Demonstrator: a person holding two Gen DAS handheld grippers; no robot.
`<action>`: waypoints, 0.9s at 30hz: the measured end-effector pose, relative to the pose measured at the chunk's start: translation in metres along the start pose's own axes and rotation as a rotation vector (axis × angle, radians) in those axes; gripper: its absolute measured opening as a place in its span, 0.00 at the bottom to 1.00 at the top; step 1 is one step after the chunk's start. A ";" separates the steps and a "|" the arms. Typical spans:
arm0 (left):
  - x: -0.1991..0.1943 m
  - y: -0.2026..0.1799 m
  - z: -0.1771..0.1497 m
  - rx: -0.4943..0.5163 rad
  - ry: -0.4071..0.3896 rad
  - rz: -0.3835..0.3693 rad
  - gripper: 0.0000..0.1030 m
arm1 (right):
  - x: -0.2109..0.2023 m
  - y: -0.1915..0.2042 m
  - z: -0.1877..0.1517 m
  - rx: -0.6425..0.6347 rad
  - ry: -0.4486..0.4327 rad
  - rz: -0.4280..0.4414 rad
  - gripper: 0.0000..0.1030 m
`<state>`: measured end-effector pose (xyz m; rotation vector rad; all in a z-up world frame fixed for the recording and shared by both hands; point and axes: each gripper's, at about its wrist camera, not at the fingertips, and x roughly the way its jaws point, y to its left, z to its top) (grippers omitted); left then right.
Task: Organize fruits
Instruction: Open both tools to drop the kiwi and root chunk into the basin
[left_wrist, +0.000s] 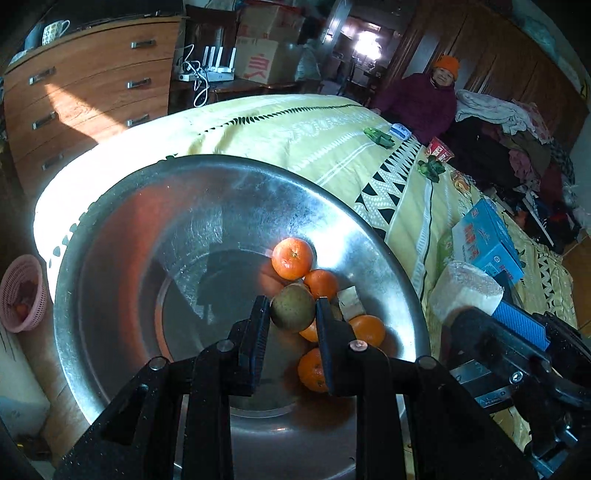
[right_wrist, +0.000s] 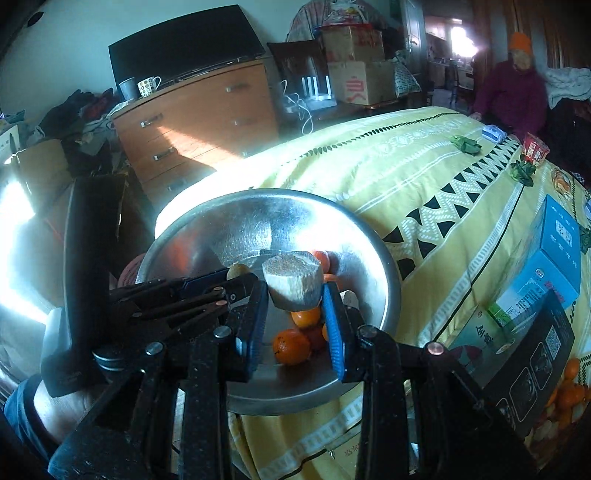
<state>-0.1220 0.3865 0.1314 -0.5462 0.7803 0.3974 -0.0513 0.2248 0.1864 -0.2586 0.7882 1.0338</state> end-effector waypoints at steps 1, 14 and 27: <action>0.002 0.001 0.000 -0.007 0.010 -0.006 0.24 | 0.001 0.002 0.000 0.000 0.003 0.001 0.30; 0.007 -0.006 0.000 0.109 -0.032 0.190 0.24 | 0.024 -0.001 -0.002 0.013 0.046 -0.027 0.30; -0.005 -0.011 0.003 0.115 -0.070 0.274 0.25 | -0.001 0.006 -0.001 -0.001 -0.017 -0.040 0.43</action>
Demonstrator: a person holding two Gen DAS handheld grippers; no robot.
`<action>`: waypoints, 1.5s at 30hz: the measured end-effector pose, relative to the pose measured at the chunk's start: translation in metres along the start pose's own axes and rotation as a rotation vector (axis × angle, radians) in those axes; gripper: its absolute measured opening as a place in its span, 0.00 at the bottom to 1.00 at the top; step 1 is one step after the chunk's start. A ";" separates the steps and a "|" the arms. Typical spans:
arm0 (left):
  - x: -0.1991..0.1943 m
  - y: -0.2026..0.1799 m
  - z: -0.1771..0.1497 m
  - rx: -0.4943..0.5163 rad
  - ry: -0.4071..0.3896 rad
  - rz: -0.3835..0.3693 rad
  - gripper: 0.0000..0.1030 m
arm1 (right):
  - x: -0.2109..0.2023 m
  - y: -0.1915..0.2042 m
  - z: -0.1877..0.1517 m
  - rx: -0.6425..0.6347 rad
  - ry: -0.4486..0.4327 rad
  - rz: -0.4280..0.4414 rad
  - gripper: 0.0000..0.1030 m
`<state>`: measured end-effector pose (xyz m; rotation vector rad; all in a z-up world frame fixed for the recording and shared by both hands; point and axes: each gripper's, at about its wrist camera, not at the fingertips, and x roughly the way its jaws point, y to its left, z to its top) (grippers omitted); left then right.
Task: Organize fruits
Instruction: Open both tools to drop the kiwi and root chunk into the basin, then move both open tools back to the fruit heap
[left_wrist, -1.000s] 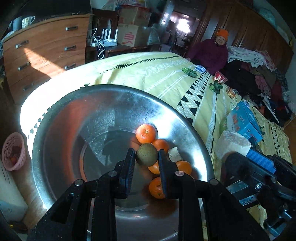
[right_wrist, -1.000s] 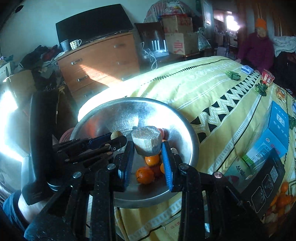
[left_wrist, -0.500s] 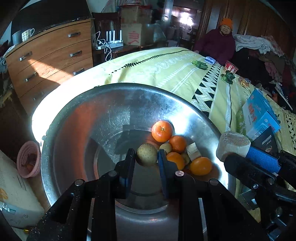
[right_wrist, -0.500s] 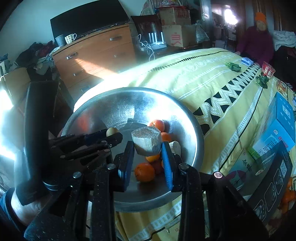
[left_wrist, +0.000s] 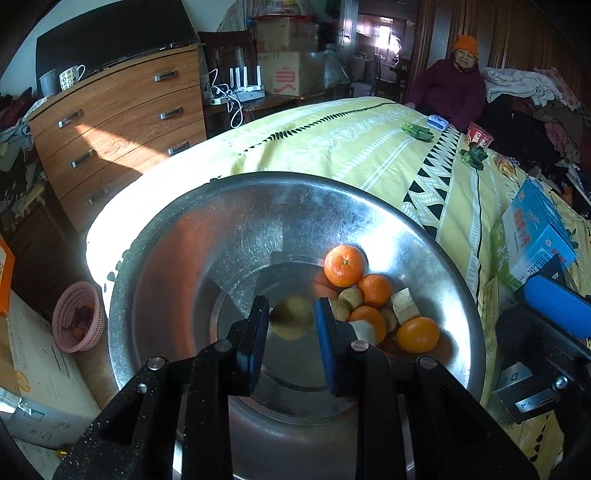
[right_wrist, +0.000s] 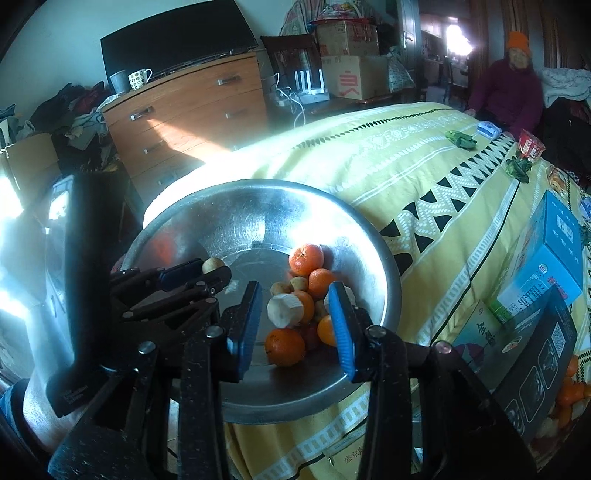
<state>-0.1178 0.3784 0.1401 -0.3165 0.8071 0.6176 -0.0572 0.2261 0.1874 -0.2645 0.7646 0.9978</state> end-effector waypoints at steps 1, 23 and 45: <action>-0.005 -0.002 0.001 0.004 -0.010 0.001 0.25 | -0.008 0.000 0.000 -0.005 -0.018 -0.004 0.44; -0.140 -0.226 -0.005 0.310 -0.236 -0.210 0.46 | -0.224 -0.108 -0.053 0.144 -0.374 -0.332 0.80; 0.019 -0.391 -0.201 0.489 0.141 -0.313 1.00 | -0.187 -0.307 -0.339 0.581 0.046 -0.617 0.99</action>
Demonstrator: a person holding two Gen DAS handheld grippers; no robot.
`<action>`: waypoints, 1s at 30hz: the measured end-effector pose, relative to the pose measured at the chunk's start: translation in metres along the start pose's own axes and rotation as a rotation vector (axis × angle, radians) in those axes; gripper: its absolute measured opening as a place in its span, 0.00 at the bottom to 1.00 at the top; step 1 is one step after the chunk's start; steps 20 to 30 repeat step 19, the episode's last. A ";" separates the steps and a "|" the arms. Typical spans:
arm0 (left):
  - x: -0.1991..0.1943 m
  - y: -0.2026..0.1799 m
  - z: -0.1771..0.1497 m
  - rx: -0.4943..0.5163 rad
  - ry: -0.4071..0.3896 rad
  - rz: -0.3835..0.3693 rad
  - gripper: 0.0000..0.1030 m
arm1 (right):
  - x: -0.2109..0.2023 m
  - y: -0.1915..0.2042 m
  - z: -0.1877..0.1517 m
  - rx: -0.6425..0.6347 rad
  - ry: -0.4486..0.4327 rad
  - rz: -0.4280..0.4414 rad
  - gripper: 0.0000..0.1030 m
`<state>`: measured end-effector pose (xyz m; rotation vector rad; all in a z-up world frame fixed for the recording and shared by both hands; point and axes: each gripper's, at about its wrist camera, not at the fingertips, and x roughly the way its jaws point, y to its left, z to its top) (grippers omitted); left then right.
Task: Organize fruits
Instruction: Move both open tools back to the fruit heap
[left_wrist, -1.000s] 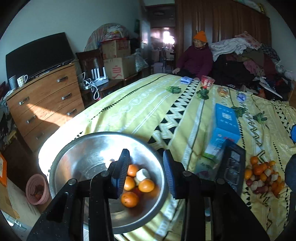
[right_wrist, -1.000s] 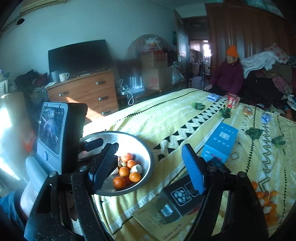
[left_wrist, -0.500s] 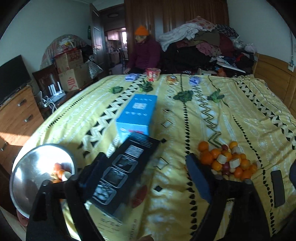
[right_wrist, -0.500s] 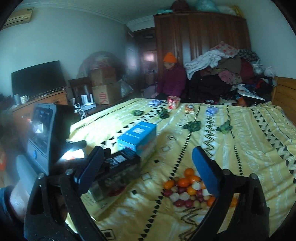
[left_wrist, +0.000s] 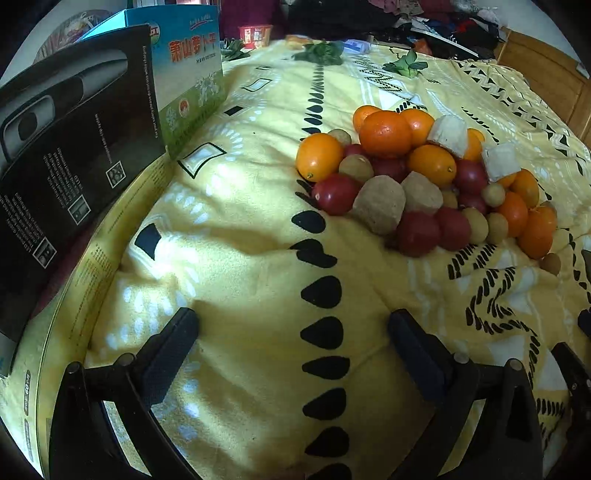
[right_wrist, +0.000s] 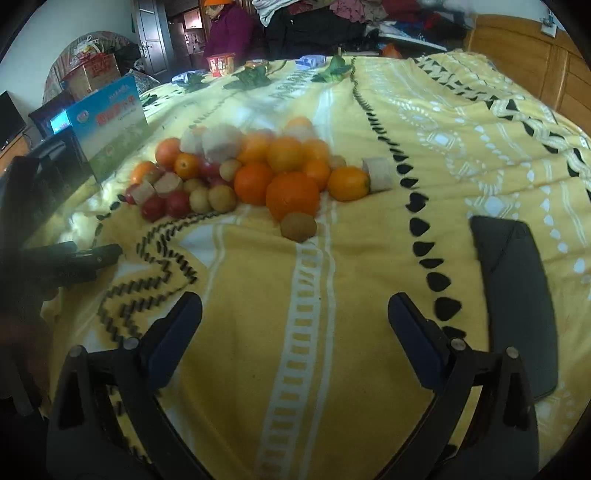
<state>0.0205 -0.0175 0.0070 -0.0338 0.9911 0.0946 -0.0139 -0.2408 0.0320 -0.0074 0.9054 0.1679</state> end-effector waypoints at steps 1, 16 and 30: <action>0.000 0.000 0.000 -0.004 -0.004 -0.001 1.00 | 0.004 -0.004 -0.005 -0.004 0.016 0.004 0.99; 0.000 0.009 -0.006 -0.029 -0.057 -0.030 1.00 | 0.012 -0.011 -0.010 0.006 0.022 0.030 1.00; 0.001 0.008 -0.005 -0.025 -0.058 -0.028 1.00 | 0.013 -0.011 -0.009 0.007 0.022 0.031 1.00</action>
